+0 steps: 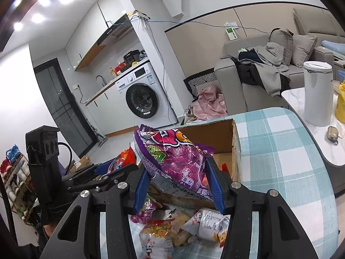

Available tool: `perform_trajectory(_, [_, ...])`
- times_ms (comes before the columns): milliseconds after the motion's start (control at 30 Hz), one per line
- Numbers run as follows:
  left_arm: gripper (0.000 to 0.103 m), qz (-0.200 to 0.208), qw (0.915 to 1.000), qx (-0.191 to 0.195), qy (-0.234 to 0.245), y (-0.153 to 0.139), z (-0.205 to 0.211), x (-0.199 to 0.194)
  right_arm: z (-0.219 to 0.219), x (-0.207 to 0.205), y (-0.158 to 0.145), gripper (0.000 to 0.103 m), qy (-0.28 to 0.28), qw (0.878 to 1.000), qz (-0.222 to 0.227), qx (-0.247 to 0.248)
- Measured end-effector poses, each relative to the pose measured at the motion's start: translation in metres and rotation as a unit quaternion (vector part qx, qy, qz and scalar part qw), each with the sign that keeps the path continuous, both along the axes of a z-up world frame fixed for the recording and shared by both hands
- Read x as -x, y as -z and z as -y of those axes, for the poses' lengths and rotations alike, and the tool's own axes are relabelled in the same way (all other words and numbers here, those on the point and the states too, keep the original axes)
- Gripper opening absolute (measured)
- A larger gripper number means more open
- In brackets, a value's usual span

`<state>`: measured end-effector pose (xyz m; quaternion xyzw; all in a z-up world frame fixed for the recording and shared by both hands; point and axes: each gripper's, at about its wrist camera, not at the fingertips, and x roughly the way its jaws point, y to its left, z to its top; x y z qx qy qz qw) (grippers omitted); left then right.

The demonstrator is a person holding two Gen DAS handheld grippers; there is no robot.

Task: Organize snacks
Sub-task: 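Lift both held bags and carry them over the cardboard box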

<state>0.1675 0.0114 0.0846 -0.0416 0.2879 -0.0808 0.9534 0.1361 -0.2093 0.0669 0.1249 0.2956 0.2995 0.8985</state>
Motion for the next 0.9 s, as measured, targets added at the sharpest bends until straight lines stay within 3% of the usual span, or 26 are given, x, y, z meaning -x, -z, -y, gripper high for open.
perform_trajectory(900, [0.050, -0.018, 0.9997, -0.002, -0.017, 0.047, 0.005, -0.075, -0.018, -0.055, 0.035, 0.051, 0.037, 0.998, -0.054, 0.011])
